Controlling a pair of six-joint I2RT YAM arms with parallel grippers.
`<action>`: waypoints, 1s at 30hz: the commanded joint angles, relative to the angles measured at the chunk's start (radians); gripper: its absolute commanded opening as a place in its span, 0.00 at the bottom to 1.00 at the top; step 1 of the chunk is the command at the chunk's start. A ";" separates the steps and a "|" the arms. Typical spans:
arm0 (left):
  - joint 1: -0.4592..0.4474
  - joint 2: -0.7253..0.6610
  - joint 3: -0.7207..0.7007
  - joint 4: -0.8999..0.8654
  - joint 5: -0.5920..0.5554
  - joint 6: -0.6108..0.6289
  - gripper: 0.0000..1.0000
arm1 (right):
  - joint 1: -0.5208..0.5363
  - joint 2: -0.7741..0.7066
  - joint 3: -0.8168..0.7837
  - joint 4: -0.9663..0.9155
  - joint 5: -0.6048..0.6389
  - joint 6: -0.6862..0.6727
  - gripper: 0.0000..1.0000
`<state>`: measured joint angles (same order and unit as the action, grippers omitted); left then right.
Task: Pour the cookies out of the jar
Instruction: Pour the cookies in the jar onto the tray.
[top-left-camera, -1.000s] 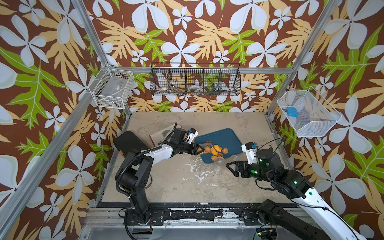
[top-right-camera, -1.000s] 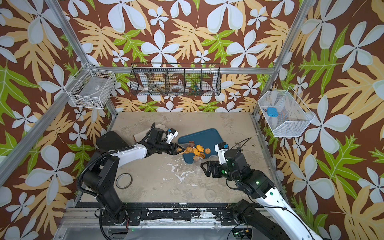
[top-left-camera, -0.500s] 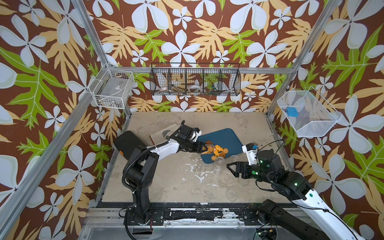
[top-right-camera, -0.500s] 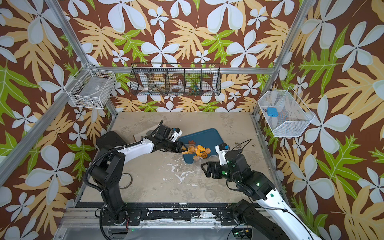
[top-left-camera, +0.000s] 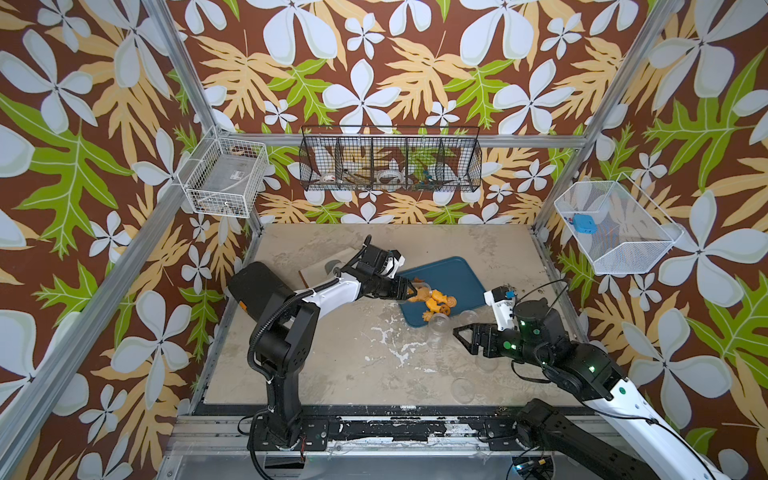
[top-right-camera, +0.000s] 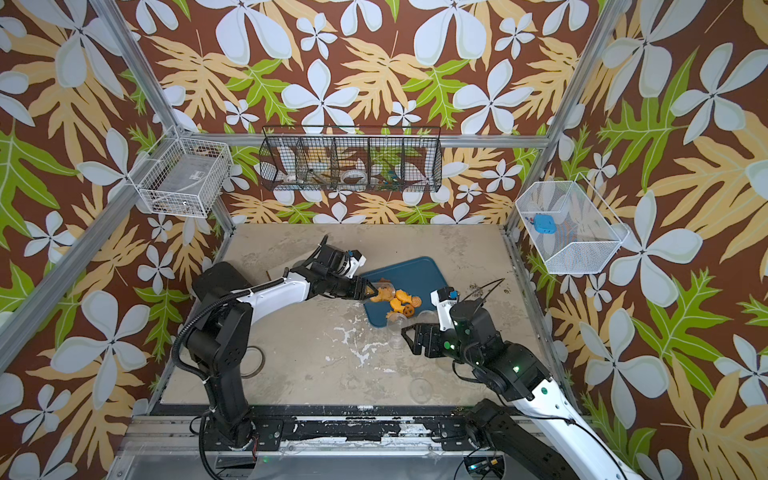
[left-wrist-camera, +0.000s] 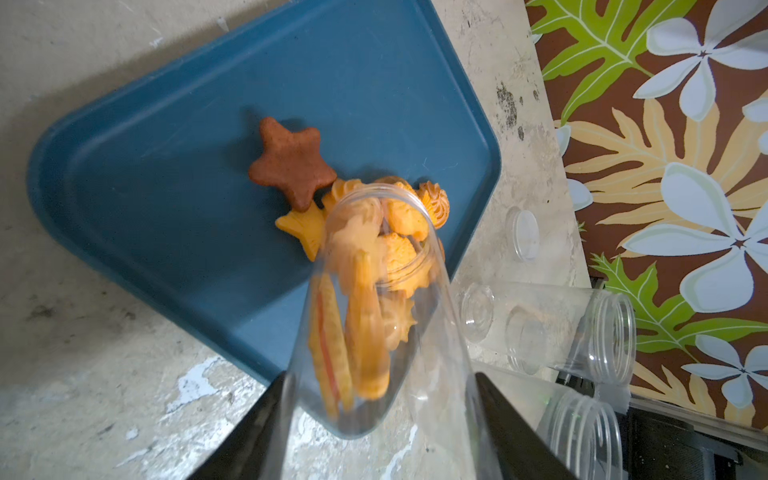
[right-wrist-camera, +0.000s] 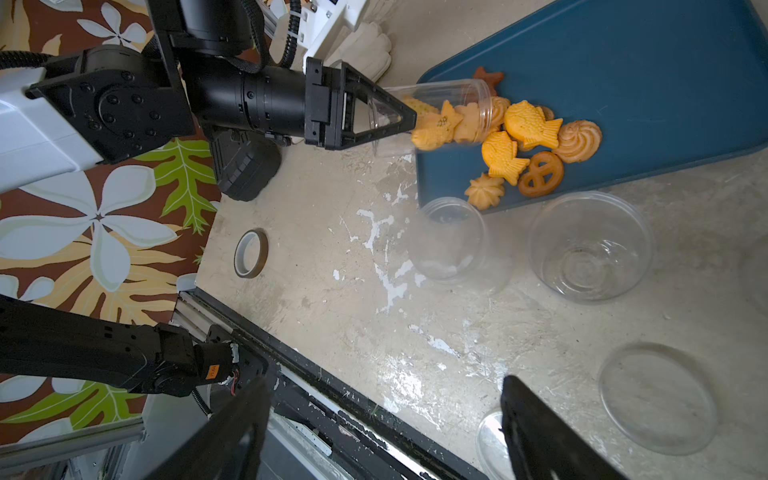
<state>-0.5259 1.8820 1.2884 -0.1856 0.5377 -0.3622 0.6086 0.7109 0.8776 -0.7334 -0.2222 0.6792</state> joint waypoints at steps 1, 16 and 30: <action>-0.002 -0.019 -0.017 -0.014 -0.007 0.033 0.30 | 0.000 -0.001 -0.001 0.016 0.000 -0.003 0.87; -0.026 0.001 0.065 -0.068 -0.025 0.017 0.29 | 0.000 0.008 -0.023 0.053 -0.018 -0.004 0.87; -0.026 -0.017 0.056 -0.132 -0.079 0.065 0.28 | 0.000 0.020 -0.021 0.063 -0.020 -0.024 0.87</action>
<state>-0.5529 1.8771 1.3357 -0.3122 0.4686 -0.3122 0.6086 0.7242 0.8478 -0.6926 -0.2386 0.6716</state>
